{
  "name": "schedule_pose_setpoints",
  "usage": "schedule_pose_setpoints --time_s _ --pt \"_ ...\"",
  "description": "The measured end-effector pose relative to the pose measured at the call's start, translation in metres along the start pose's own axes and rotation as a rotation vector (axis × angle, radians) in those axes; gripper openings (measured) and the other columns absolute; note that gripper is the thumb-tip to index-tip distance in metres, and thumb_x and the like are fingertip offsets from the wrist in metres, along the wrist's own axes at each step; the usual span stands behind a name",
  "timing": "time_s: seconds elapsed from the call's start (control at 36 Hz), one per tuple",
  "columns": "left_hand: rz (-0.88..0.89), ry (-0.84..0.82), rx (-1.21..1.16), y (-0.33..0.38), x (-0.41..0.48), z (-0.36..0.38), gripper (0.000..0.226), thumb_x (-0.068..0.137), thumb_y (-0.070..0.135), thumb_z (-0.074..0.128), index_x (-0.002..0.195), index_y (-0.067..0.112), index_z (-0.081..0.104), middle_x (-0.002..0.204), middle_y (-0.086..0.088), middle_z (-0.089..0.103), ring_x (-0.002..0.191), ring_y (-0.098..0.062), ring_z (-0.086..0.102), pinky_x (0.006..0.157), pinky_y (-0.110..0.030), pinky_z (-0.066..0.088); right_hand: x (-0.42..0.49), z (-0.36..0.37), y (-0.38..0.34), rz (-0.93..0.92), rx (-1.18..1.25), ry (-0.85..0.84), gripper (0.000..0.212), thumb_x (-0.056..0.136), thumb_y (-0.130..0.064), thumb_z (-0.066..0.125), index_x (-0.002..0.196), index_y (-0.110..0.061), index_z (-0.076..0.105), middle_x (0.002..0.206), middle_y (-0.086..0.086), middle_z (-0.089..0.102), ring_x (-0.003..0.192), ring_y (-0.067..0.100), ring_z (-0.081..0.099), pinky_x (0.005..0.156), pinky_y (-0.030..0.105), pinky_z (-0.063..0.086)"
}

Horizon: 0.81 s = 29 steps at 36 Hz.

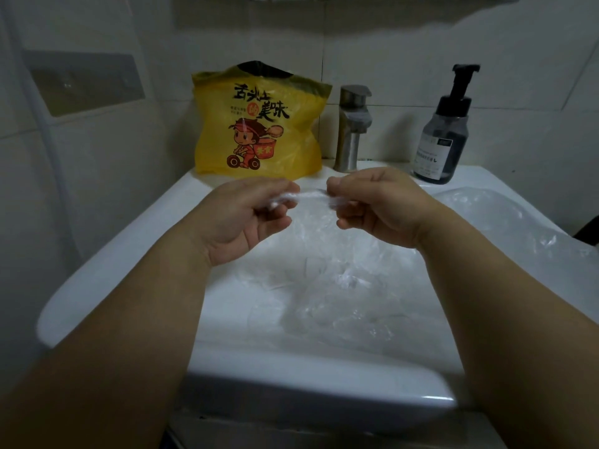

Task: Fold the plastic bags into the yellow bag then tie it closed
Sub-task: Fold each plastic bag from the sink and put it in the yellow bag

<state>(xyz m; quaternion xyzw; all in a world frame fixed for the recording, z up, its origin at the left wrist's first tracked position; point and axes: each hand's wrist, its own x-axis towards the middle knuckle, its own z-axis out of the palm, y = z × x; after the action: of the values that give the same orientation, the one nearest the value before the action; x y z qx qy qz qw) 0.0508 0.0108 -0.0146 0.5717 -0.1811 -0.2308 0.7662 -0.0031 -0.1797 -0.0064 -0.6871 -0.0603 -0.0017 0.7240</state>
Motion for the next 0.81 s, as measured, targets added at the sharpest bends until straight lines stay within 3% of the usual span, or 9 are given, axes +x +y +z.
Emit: schedule_pose_setpoints --time_s 0.06,0.14,0.22,0.39,0.58,0.64,0.69,0.75,0.81 --pt "0.025 0.051 0.096 -0.003 0.001 0.002 0.009 0.089 0.007 0.06 0.086 0.008 0.069 0.067 -0.001 0.063 0.057 -0.004 0.059 0.058 -0.016 0.056 0.001 0.0 0.002 -0.008 -0.099 0.051 0.007 0.081 -0.009 0.065 0.086 -0.005 0.067 0.078 0.011 0.058 0.067 0.017 0.057 0.063 0.023 0.057" --pt "0.025 0.114 0.171 -0.006 0.003 0.002 0.015 0.088 0.0 0.062 0.098 0.011 0.064 0.078 -0.003 0.062 0.06 -0.005 0.062 0.059 -0.016 0.055 0.002 -0.004 0.005 0.022 -0.216 0.119 0.021 0.082 -0.004 0.067 0.1 -0.014 0.065 0.082 0.005 0.06 0.073 0.014 0.063 0.068 0.022 0.057" --pt "0.047 0.161 0.196 -0.007 0.005 0.001 0.012 0.087 0.0 0.064 0.096 0.008 0.063 0.085 -0.003 0.062 0.062 -0.003 0.064 0.059 -0.013 0.053 0.003 -0.003 0.006 0.059 -0.272 0.125 0.031 0.085 -0.004 0.065 0.116 -0.006 0.063 0.091 0.008 0.064 0.078 0.017 0.064 0.068 0.021 0.057" --pt "0.129 0.202 0.204 -0.008 0.007 0.001 0.006 0.086 0.003 0.066 0.086 0.009 0.065 0.068 0.007 0.066 0.063 0.0 0.062 0.061 -0.011 0.052 0.002 0.003 0.007 0.099 -0.393 0.08 0.009 0.092 -0.013 0.06 0.092 -0.01 0.069 0.082 0.009 0.057 0.074 0.016 0.056 0.074 0.026 0.059" --pt "0.239 0.27 0.156 -0.011 0.012 -0.002 0.005 0.088 0.018 0.065 0.084 0.014 0.065 0.066 0.012 0.059 0.062 0.0 0.055 0.061 -0.012 0.049 0.0 0.013 0.005 0.058 -0.469 0.079 0.023 0.095 -0.026 0.054 0.08 -0.011 0.061 0.07 0.002 0.047 0.065 0.012 0.05 0.078 0.031 0.058" --pt "0.276 0.318 0.106 -0.011 0.014 -0.002 0.011 0.091 0.021 0.062 0.081 0.016 0.064 0.063 0.012 0.058 0.062 0.0 0.054 0.061 -0.013 0.048 0.003 0.02 0.008 -0.019 -0.467 0.133 0.025 0.096 -0.026 0.053 0.083 -0.006 0.06 0.071 0.002 0.047 0.065 0.013 0.051 0.08 0.034 0.058" --pt "0.271 0.313 0.009 -0.008 0.015 0.0 0.015 0.093 0.03 0.058 0.091 0.017 0.064 0.076 0.008 0.062 0.074 -0.002 0.058 0.065 -0.017 0.049 0.005 0.029 0.012 -0.082 -0.413 0.176 0.024 0.097 -0.024 0.054 0.088 -0.003 0.06 0.07 0.002 0.046 0.064 0.012 0.05 0.078 0.035 0.058" --pt "0.187 0.226 -0.042 -0.008 0.012 0.003 0.05 0.08 0.052 0.062 0.117 0.017 0.06 0.105 0.001 0.067 0.102 -0.012 0.063 0.076 -0.024 0.051 0.006 0.036 0.016 -0.097 -0.356 0.166 0.022 0.096 -0.022 0.054 0.082 -0.007 0.06 0.068 0.001 0.047 0.063 0.012 0.049 0.074 0.032 0.057" --pt "0.062 0.075 0.075 -0.013 0.009 0.007 0.086 0.051 0.072 0.072 0.117 0.019 0.061 0.114 -0.004 0.068 0.111 -0.021 0.063 0.081 -0.031 0.055 0.006 0.04 0.02 -0.089 -0.322 0.128 0.022 0.097 -0.02 0.054 0.081 -0.008 0.062 0.067 0.001 0.054 0.063 0.015 0.054 0.071 0.03 0.056"
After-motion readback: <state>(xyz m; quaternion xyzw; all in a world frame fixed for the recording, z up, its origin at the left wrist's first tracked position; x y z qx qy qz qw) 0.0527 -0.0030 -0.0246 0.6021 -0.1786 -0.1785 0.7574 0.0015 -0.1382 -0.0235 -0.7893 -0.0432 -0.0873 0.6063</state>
